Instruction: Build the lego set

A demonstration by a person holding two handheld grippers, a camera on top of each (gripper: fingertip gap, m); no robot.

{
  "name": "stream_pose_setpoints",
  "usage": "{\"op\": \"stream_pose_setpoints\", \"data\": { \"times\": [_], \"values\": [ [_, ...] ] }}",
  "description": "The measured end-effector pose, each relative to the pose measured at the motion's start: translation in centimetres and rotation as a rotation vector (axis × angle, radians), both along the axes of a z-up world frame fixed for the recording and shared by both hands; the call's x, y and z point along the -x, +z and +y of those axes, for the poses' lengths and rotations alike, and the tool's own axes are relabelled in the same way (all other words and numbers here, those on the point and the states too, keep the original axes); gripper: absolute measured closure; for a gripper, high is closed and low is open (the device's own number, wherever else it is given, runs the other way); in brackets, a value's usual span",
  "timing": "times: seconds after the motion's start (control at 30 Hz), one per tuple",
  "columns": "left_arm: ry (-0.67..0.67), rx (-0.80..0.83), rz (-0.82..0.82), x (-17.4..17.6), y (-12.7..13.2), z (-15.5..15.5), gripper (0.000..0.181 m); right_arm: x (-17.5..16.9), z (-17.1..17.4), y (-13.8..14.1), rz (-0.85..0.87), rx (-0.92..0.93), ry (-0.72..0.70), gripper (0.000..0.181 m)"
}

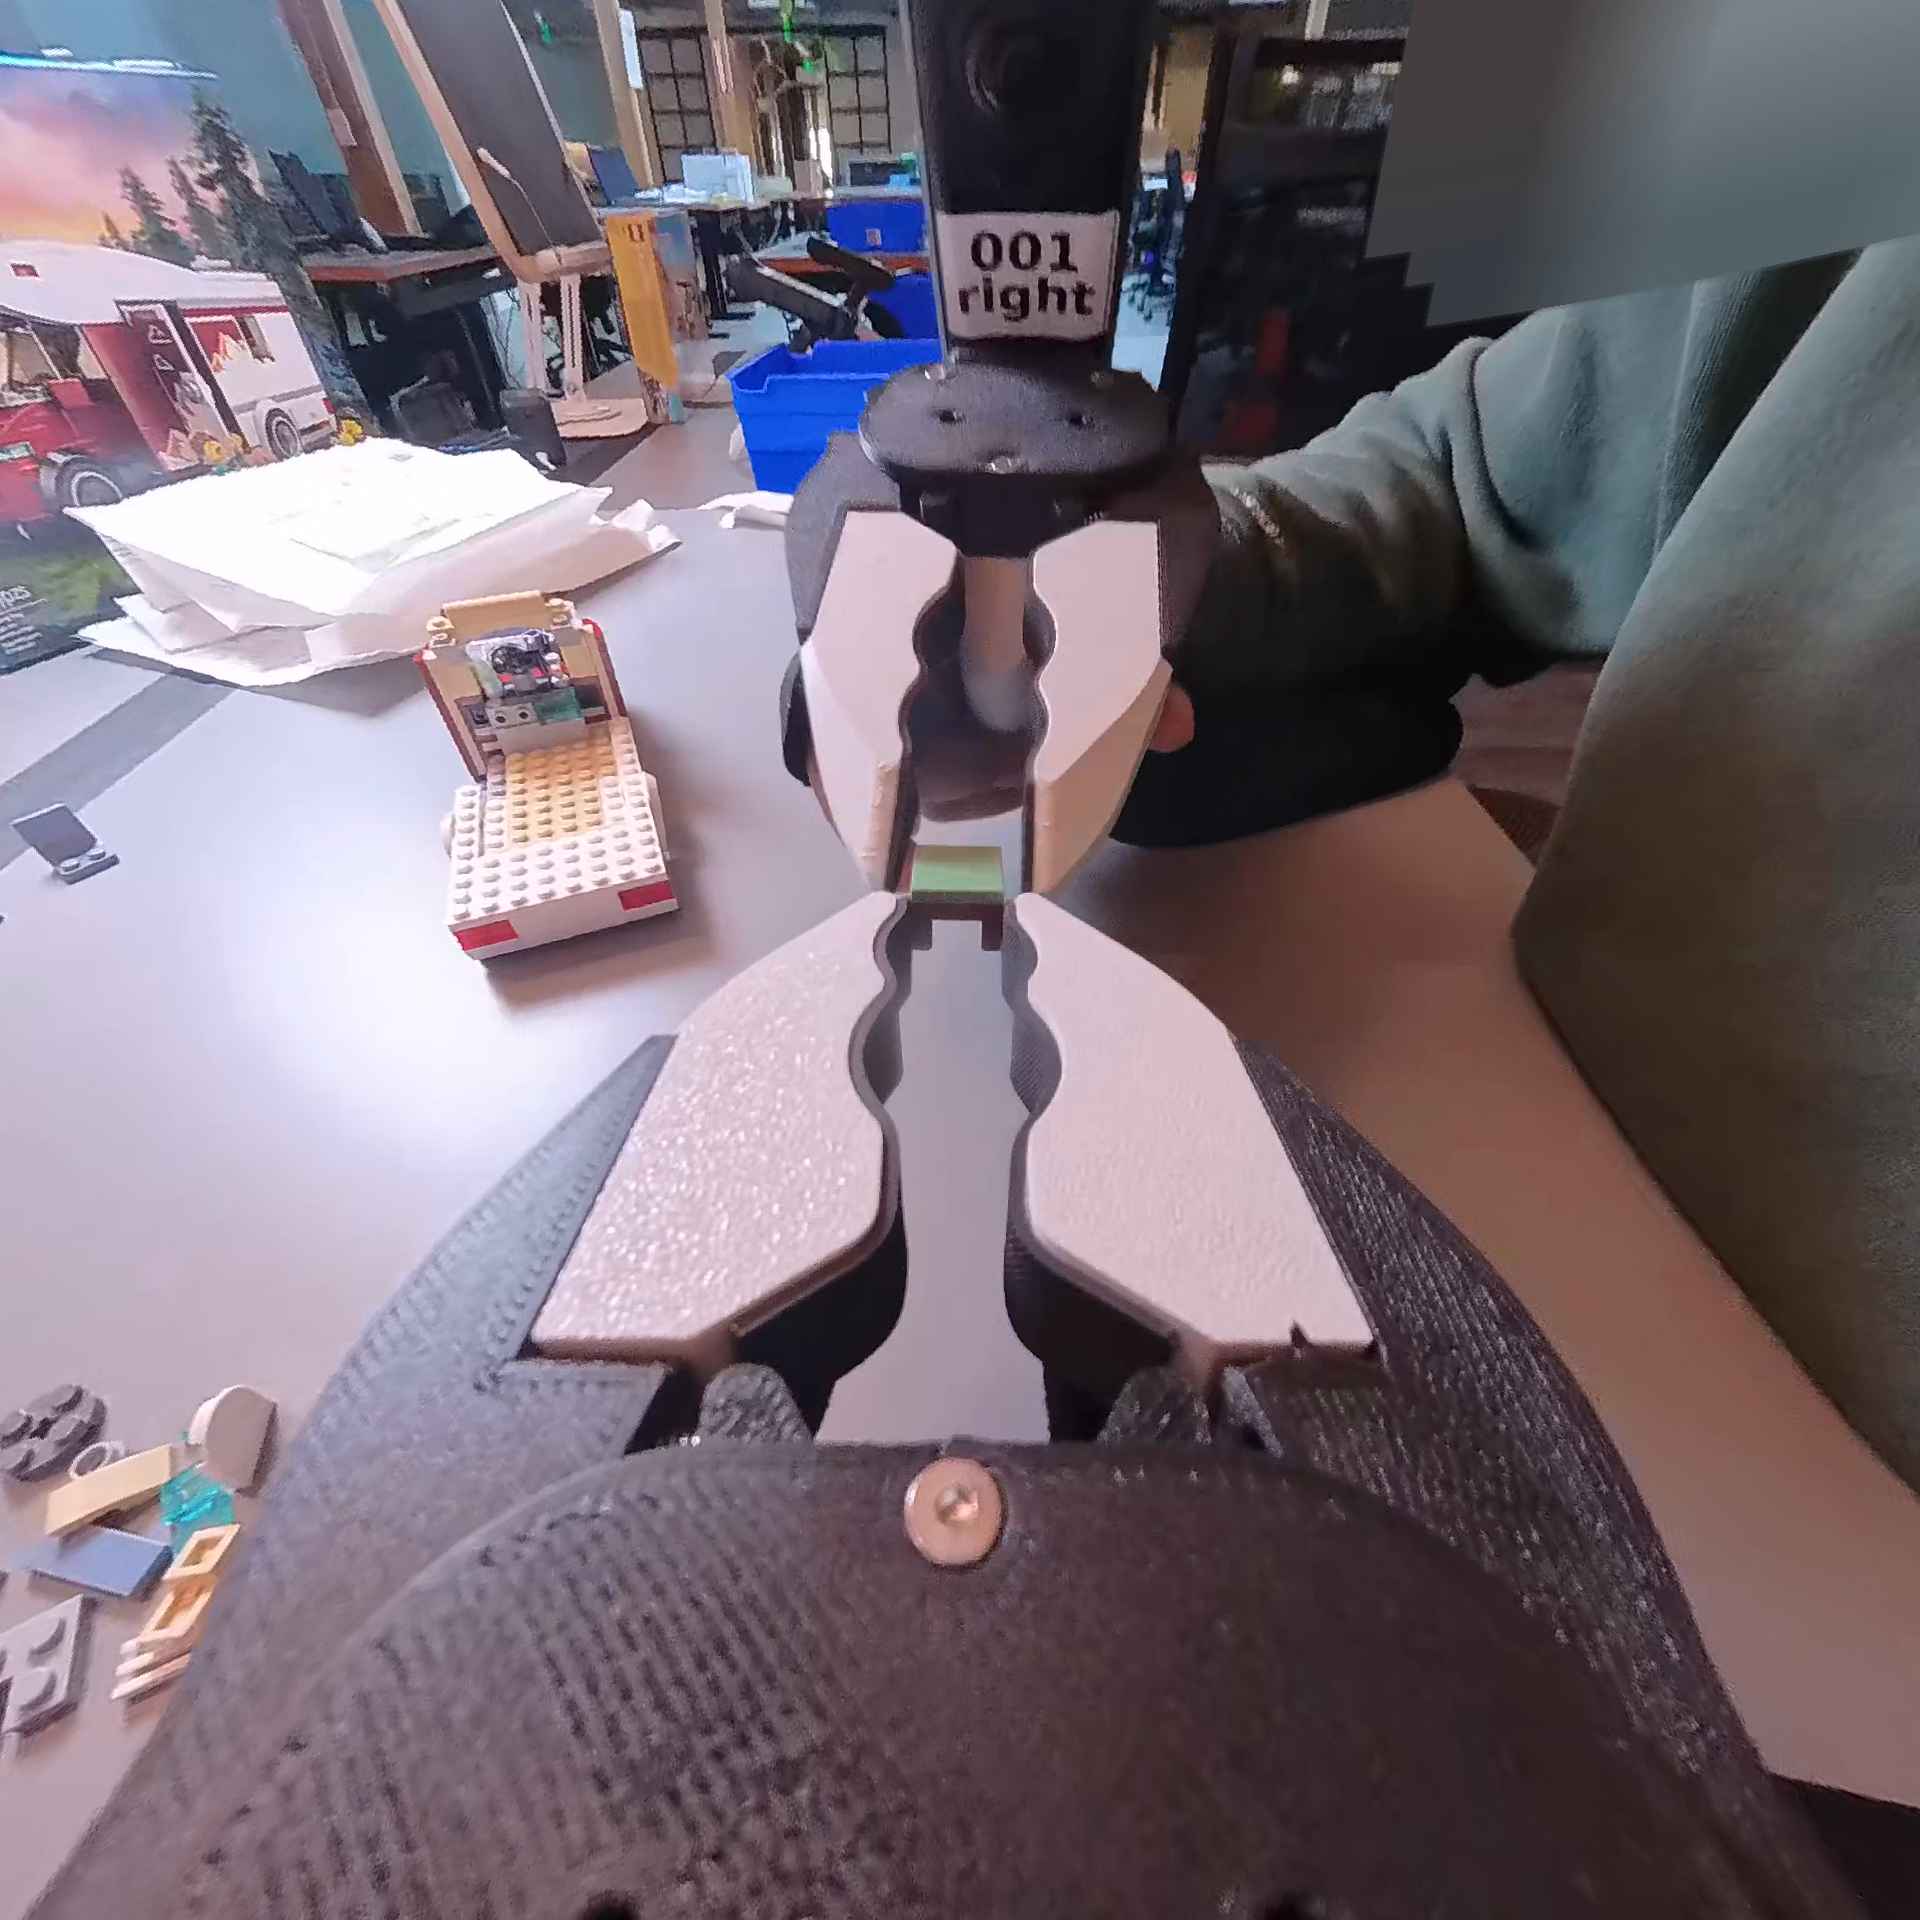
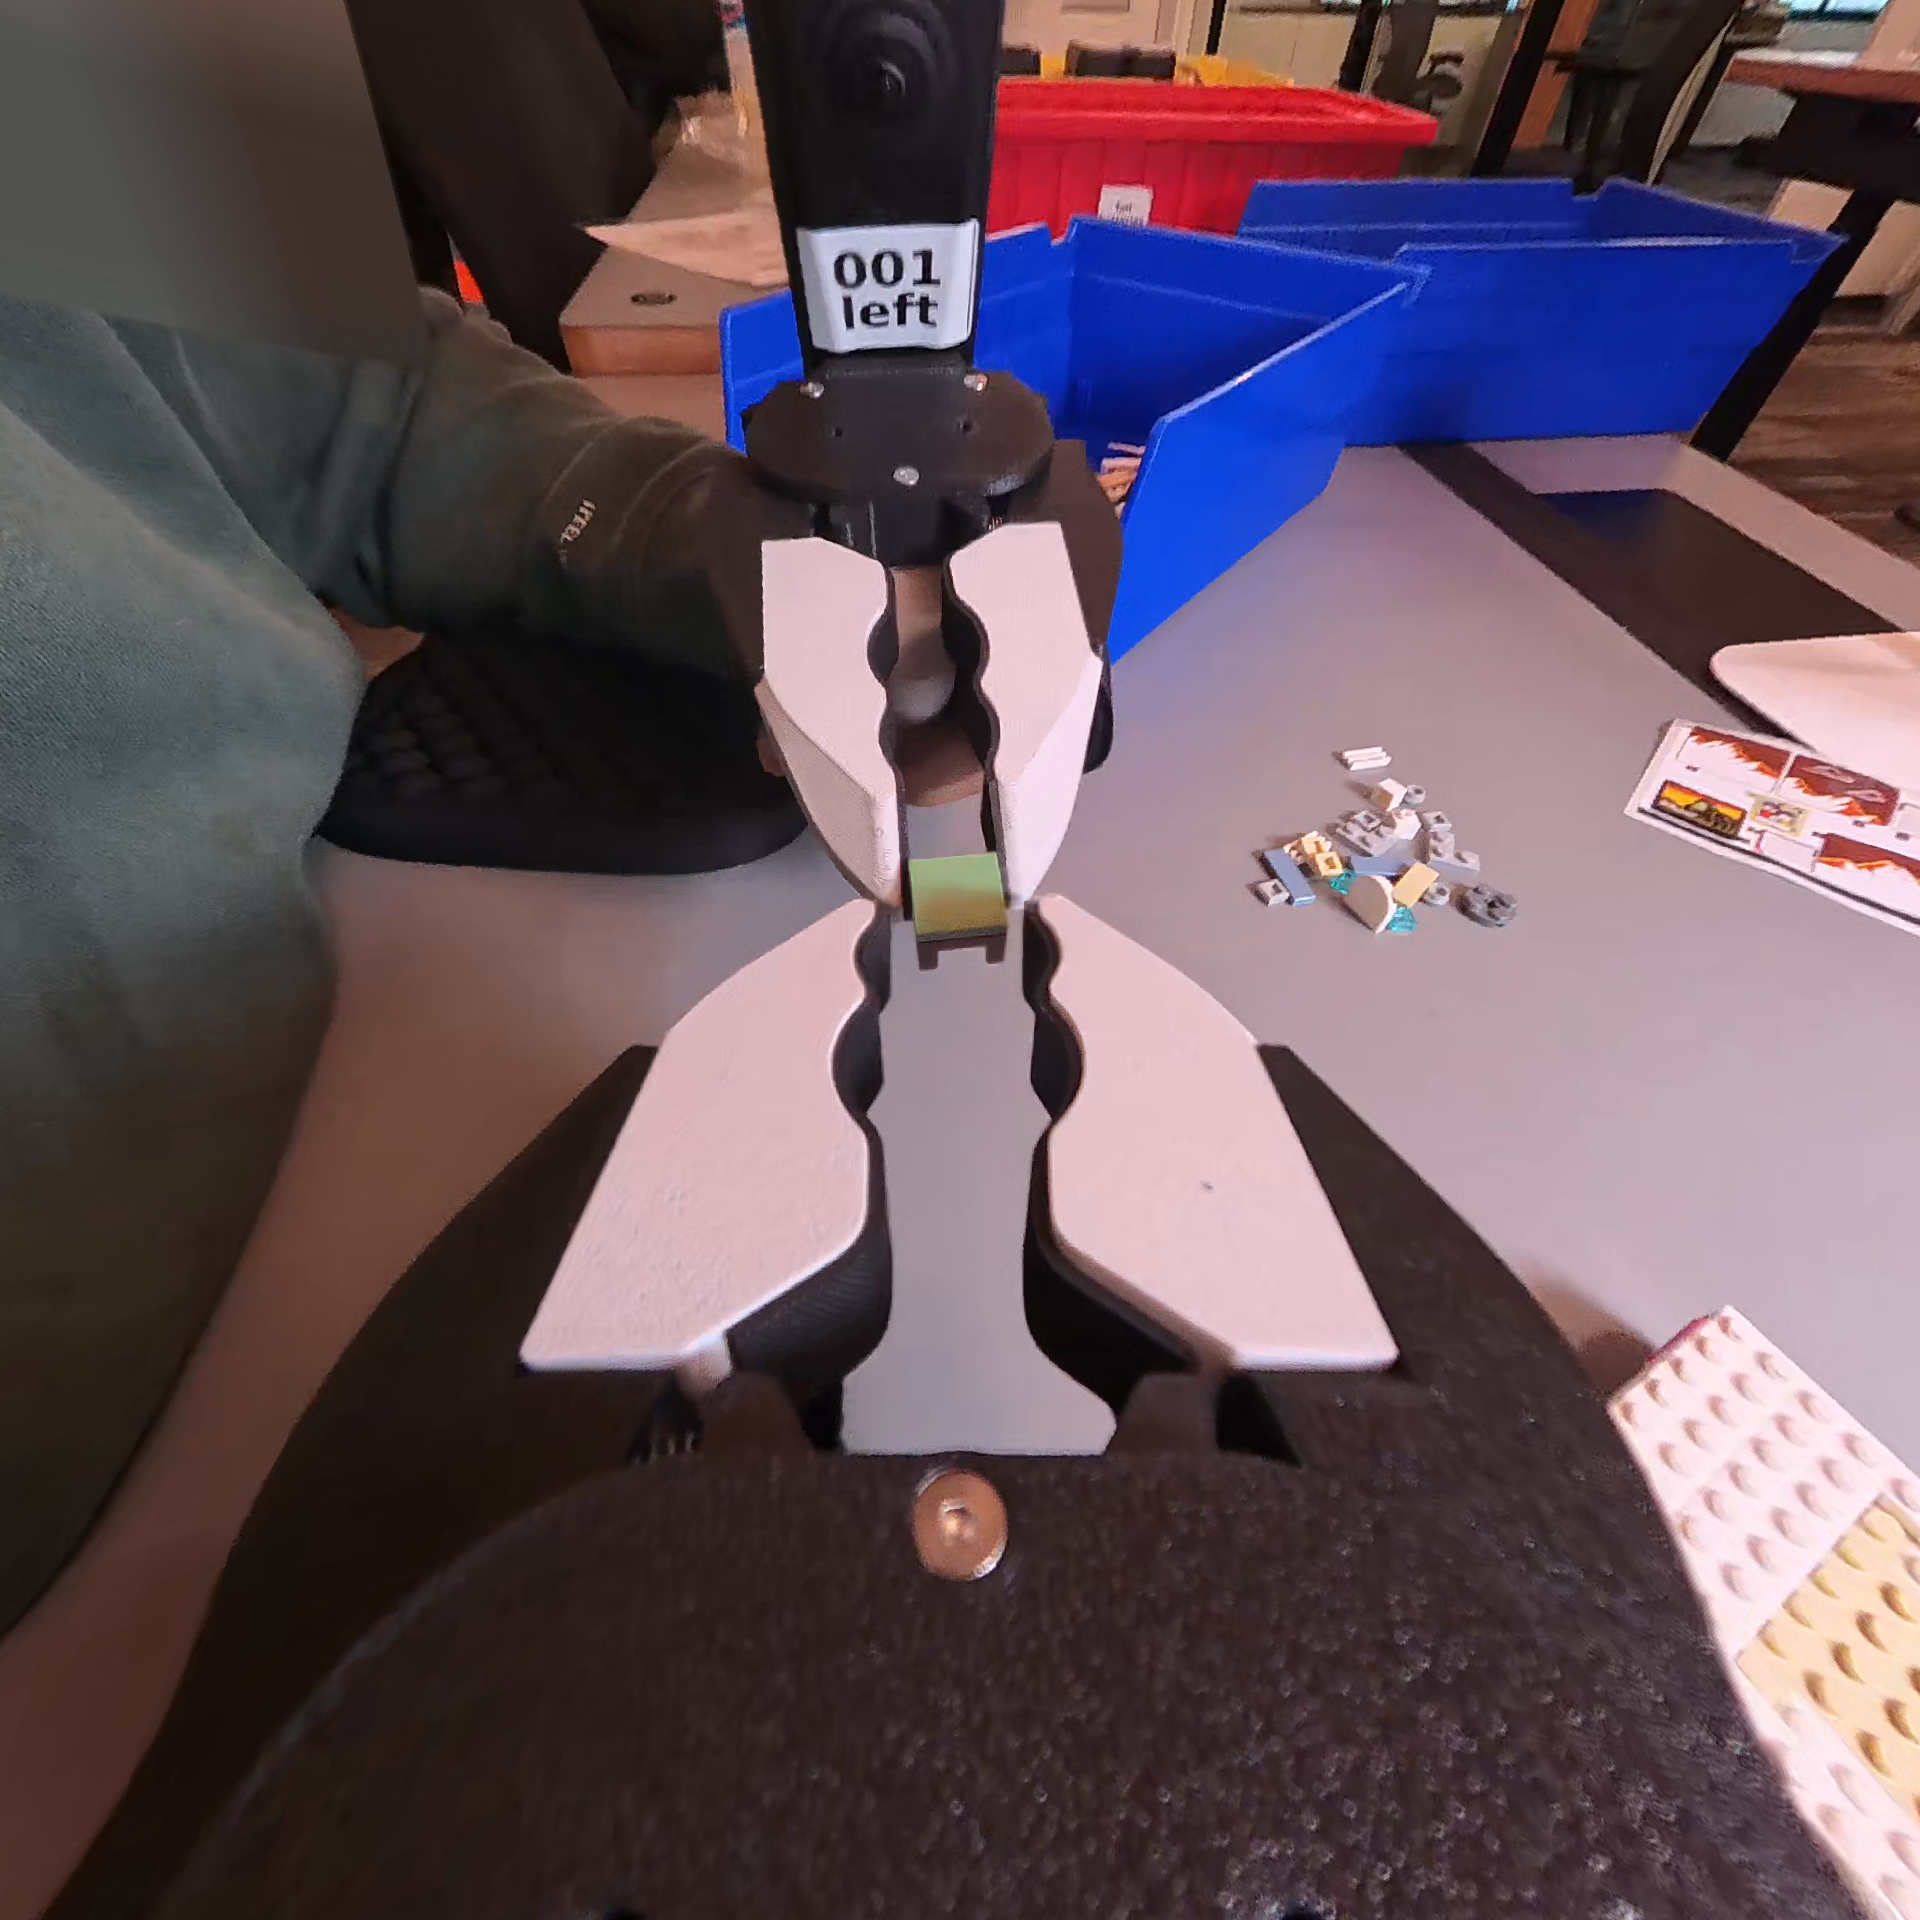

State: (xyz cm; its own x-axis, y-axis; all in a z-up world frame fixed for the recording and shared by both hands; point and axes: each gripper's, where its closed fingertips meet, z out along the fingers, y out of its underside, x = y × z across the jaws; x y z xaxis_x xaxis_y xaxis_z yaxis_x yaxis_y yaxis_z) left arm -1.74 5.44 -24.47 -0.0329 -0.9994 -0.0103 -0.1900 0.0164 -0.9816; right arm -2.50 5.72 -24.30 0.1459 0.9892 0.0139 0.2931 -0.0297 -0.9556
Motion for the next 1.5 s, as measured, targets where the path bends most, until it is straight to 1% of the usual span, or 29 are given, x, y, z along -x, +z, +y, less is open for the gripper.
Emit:
{"op": "stream_pose_setpoints", "data": {
  "times": [0.1, 0.2, 0.3, 0.37, 0.43, 0.47, 0.53, 0.6, 0.63, 0.7, 0.73, 0.8, 0.87, 0.97, 1.17, 1.33, 1.37, 1.43, 1.5],
  "values": [
    [-0.012, -0.017, 0.03, -0.1, -0.5, -0.2, 0.165, 0.1, -0.4, -0.7, -0.054, 0.018, 0.022, 0.159],
    [-0.007, -0.04, 0.056, 0.0, -1.0, -0.1, 0.165, 0.0, -0.2, -1.3, -0.115, -0.014, 0.006, 0.165],
    [0.045, -0.037, 0.037, -0.1, -0.7, 0.7, 0.164, -0.2, 0.6, -1.0, -0.149, -0.023, -0.018, 0.165],
    [0.105, -0.037, 0.011, 0.2, -0.2, 1.9, 0.156, -0.8, 2.2, -0.2, -0.174, -0.045, -0.056, 0.165],
    [0.162, -0.006, -0.022, 0.6, 0.3, 3.0, 0.156, -2.0, 5.0, 0.8, -0.234, -0.074, -0.097, 0.165],
    [0.18, 0.012, -0.036, 0.8, 0.4, 3.4, 0.156, -2.8, 7.0, 1.4, -0.276, -0.102, -0.122, 0.165],
    [0.214, 0.036, -0.041, 1.1, 0.3, 4.1, 0.157, -4.9, 11.9, 2.4, -0.381, -0.171, -0.168, 0.165],
    [0.226, 0.028, -0.047, 1.3, 0.4, 4.3, 0.158, -7.1, 17.1, 2.6, -0.472, -0.187, -0.184, 0.165],
    [0.225, 0.021, -0.048, 1.3, 0.4, 4.2, 0.158, -8.1, 19.7, 2.4, -0.502, -0.166, -0.197, 0.165],
    [0.221, 0.004, -0.035, 1.2, 0.2, 4.1, 0.158, -10.1, 24.1, 1.0, -0.553, -0.088, -0.223, 0.165],
    [0.22, -0.009, -0.024, 1.1, 0.0, 4.0, 0.159, -10.8, 25.8, 0.0, -0.57, -0.046, -0.239, 0.165],
    [0.217, -0.032, -0.002, 1.0, -0.4, 3.9, 0.16, -11.5, 27.8, -2.0, -0.61, 0.021, -0.264, 0.165],
    [0.212, -0.041, 0.018, 0.9, -0.8, 3.9, 0.161, -11.9, 29.1, -4.1, -0.67, 0.031, -0.288, 0.165],
    [0.208, -0.039, 0.038, 0.9, -1.4, 4.1, 0.162, -11.7, 30.1, -6.1, -0.691, 0.079, -0.321, 0.164],
    [0.205, -0.005, 0.05, 1.0, -1.9, 4.4, 0.163, -11.6, 31.5, -8.3, -0.743, 0.111, -0.409, 0.165],
    [0.202, -0.02, 0.075, 0.9, -2.3, 4.3, 0.164, -11.6, 31.9, -8.8, -0.736, 0.151, -0.428, 0.164],
    [0.202, -0.022, 0.077, 0.9, -2.3, 4.2, 0.164, -11.7, 31.8, -8.7, -0.74, 0.154, -0.422, 0.16],
    [0.201, -0.02, 0.08, 0.9, -2.4, 4.2, 0.164, -11.8, 31.6, -8.3, -0.746, 0.148, -0.406, 0.156],
    [0.2, -0.014, 0.082, 0.9, -2.4, 4.2, 0.164, -12.0, 31.6, -7.3, -0.725, 0.136, -0.402, 0.155]
  ]
}}
